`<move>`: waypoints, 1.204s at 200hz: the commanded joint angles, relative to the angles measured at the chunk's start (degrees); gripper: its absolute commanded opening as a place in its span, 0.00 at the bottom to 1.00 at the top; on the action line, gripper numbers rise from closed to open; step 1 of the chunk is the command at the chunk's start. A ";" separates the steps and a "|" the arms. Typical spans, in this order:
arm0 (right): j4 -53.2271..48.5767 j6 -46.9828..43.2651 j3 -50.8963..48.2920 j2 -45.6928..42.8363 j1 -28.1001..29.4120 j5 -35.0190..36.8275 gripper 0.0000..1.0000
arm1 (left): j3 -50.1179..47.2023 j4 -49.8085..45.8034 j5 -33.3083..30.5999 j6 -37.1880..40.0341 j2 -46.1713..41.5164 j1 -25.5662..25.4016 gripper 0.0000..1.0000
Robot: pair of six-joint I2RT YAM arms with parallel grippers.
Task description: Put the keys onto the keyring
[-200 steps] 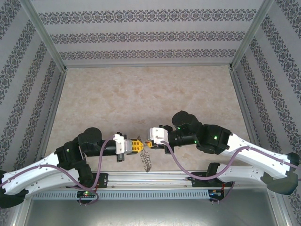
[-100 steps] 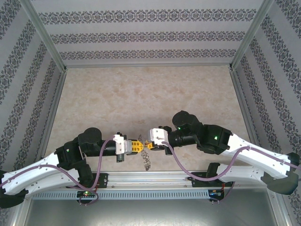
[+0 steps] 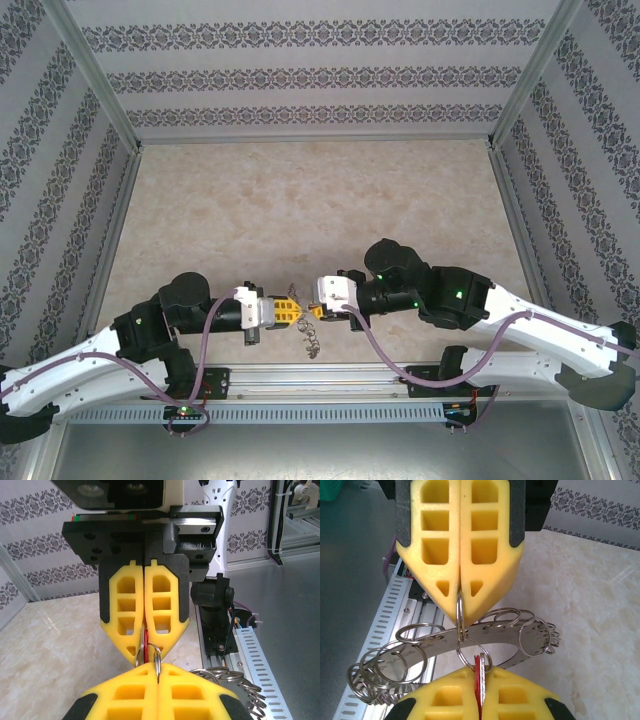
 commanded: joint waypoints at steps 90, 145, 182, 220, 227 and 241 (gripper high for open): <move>0.33 -0.01 2.18 2.38 2.83 -1.80 0.00 | -0.68 5.03 1.09 -0.01 -1.06 -0.51 0.00; 1.12 -0.01 2.26 0.93 3.00 -1.85 0.00 | -0.38 3.56 0.73 0.12 -0.82 -0.51 0.00; 0.68 -0.27 3.00 1.34 3.56 -1.82 0.00 | 0.07 2.50 0.49 0.56 -0.16 -0.51 0.00; 0.74 -0.49 3.34 1.02 3.69 -1.32 0.00 | 0.59 0.97 0.13 1.12 0.86 -0.51 0.00; 0.69 -0.49 3.36 1.00 3.61 -1.14 0.00 | 0.67 0.73 0.07 1.13 1.07 -0.50 0.00; 0.59 -0.66 3.54 0.99 3.72 -0.90 0.00 | 0.72 0.35 0.13 1.09 1.25 -0.46 0.00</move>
